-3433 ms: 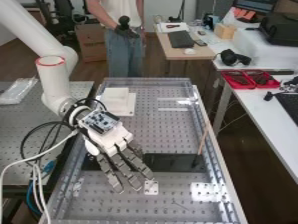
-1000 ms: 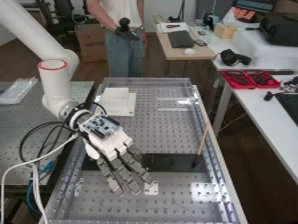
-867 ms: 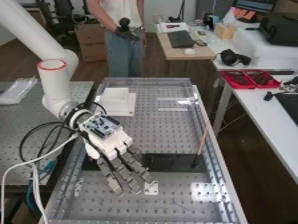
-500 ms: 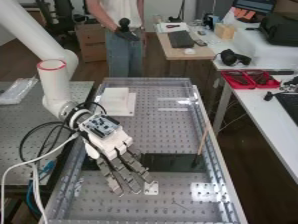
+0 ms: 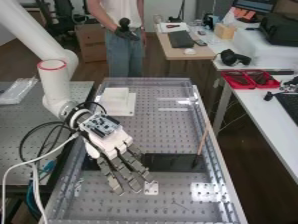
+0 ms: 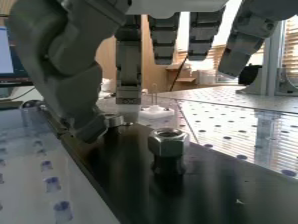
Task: Grab the bearing and place it in the white container
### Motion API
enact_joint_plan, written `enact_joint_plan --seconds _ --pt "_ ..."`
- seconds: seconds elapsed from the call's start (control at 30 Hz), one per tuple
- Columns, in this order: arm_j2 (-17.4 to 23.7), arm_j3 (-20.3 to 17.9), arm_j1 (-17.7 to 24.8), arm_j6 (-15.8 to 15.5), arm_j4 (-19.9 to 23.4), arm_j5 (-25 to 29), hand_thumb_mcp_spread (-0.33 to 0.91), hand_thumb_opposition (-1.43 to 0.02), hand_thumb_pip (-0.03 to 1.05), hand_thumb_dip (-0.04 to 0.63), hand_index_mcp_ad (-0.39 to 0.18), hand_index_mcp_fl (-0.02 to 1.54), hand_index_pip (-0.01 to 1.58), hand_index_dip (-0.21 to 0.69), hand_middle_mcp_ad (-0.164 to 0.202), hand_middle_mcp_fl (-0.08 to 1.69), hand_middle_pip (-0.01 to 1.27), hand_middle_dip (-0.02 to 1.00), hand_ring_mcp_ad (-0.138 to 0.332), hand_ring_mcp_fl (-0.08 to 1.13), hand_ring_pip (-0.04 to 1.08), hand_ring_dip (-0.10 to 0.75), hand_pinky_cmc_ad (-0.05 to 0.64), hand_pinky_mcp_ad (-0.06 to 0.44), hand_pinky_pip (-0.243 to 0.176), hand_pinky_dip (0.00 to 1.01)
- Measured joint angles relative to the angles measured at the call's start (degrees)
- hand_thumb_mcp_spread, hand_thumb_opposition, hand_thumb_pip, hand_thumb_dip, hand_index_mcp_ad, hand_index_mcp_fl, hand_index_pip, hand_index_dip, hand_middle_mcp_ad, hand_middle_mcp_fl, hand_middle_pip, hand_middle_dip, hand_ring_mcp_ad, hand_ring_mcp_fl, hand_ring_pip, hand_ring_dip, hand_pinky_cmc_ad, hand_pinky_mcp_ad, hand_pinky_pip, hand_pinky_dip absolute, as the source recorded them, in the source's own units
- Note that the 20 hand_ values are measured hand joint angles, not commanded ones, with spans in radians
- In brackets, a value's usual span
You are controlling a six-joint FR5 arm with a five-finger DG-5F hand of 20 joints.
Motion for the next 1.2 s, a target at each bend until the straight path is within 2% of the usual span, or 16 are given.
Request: enact_joint_plan --seconds 0.73,1.2 --pt "-0.2 0.4 -0.1 0.2 -0.5 -0.3 0.34 -0.84 0.70 0.267 -0.040 0.10 1.55 0.047 0.094 0.00 0.12 0.14 0.175 0.00 0.08 0.059 0.367 0.276 -0.105 0.39" --pt "0.0 -0.3 -0.2 -1.7 1.5 -0.6 0.36 -0.84 0.70 0.267 -0.056 0.16 1.55 0.035 0.091 0.00 0.12 0.14 0.171 0.00 0.07 0.059 0.368 0.281 -0.105 0.39"
